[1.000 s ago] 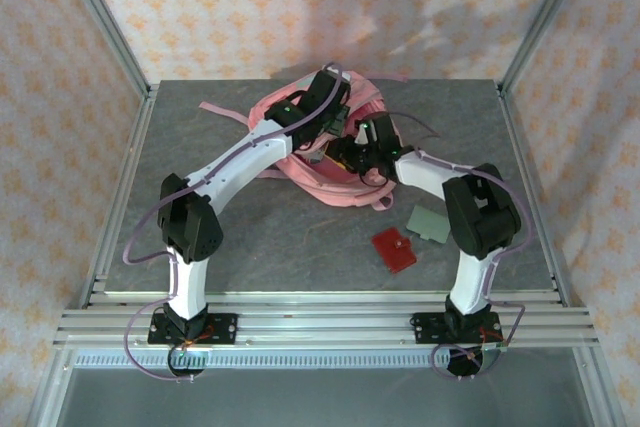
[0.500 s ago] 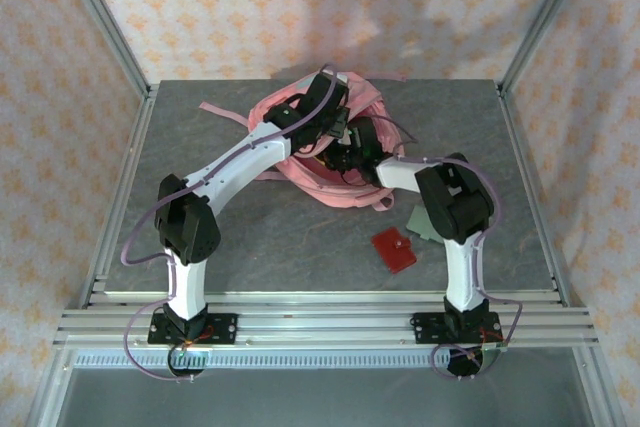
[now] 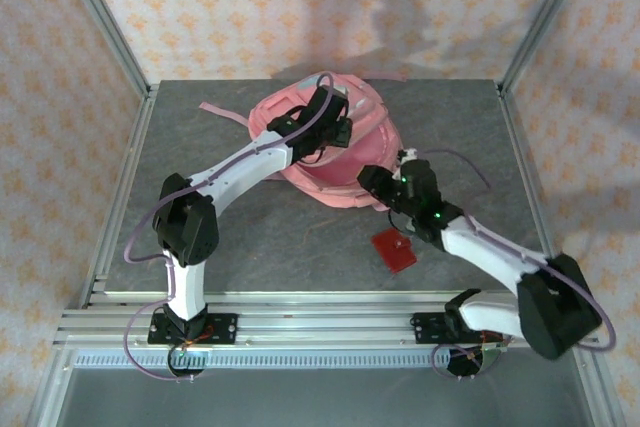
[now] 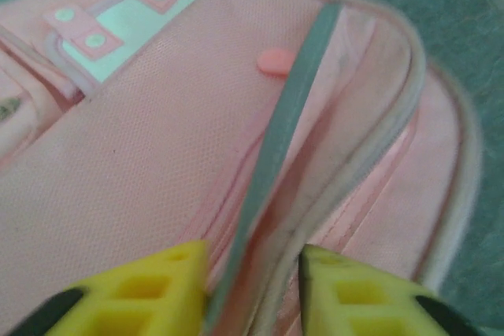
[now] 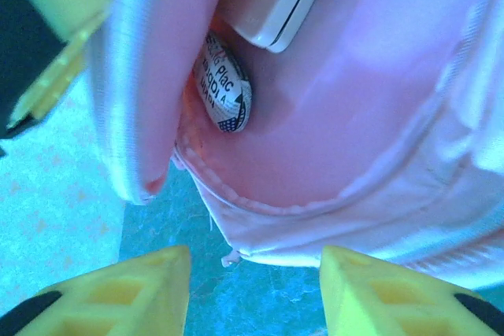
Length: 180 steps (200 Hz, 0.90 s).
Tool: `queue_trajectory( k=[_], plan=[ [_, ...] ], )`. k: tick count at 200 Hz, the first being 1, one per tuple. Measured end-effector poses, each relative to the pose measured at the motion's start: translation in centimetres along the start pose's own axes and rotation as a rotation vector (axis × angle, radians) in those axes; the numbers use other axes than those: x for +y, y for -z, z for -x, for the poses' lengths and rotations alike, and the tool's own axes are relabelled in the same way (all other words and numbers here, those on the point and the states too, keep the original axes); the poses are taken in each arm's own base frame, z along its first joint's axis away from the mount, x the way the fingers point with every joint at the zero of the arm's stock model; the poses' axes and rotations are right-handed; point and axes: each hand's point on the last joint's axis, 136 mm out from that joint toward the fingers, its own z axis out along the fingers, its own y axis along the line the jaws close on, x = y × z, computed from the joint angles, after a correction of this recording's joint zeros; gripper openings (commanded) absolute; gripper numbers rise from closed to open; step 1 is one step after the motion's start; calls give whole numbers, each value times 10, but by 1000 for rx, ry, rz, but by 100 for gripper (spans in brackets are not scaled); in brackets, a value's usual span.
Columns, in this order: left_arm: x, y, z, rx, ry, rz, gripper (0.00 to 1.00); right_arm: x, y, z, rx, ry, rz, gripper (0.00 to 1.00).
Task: Pack books, pencil case, and school supplies into a backpack
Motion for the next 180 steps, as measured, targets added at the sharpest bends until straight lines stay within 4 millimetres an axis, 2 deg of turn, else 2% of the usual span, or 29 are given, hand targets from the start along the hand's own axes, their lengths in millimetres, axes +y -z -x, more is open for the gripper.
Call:
queue_trajectory(
  k=[14,29,43,73,88,102,137,172,180],
  plan=[
    [5,4,-7,-3,35,-10,58,-2,8,4,-27,6,-16,50],
    [27,13,-16,-6,89,-1,63,-6,8,4,-31,9,-32,51],
    [63,22,-17,-20,166,27,66,-12,4,0,-17,10,-53,51],
    [158,26,-13,-70,357,147,72,-33,-16,-12,38,10,-125,51],
    [186,21,-23,-62,411,194,73,-39,-22,-15,53,10,-146,51],
    [195,13,-31,-45,437,207,73,-40,-23,-15,56,10,-149,51],
    [195,-21,-46,-8,464,181,73,-34,-23,-11,45,12,-134,51],
    [203,-51,-59,35,497,198,73,-21,-12,-1,6,19,-102,51],
    [204,-57,-59,38,501,200,69,-18,-9,1,-6,21,-92,51]
  ],
)
